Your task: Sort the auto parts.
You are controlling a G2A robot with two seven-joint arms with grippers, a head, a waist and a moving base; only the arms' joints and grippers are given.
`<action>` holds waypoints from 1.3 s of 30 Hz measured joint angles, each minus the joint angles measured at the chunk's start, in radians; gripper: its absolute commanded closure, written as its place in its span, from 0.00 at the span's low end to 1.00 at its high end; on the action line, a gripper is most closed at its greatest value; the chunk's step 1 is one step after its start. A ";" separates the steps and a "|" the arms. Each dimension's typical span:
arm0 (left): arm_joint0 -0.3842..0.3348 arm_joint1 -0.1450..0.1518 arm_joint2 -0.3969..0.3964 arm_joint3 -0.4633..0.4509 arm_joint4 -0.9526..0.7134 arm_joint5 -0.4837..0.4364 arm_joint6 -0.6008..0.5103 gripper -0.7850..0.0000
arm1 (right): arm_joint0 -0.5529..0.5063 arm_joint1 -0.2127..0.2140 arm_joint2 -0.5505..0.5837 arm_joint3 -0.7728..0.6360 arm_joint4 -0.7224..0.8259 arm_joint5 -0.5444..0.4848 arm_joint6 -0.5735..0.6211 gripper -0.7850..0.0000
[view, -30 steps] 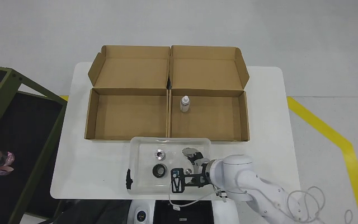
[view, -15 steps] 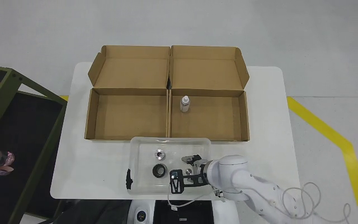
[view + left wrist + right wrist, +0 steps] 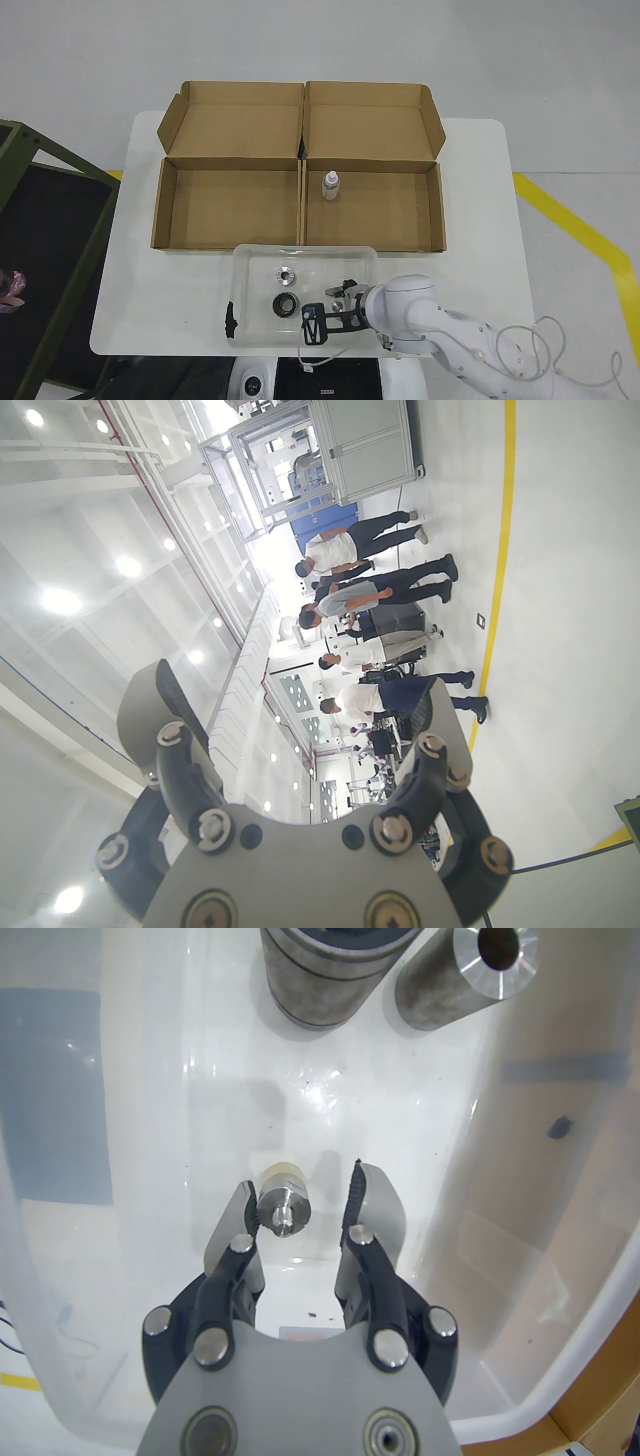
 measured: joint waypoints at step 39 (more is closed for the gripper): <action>0.000 0.000 0.000 0.000 0.000 0.000 0.000 0.00 | -0.015 0.055 0.333 -0.133 0.042 -0.041 -0.461 1.00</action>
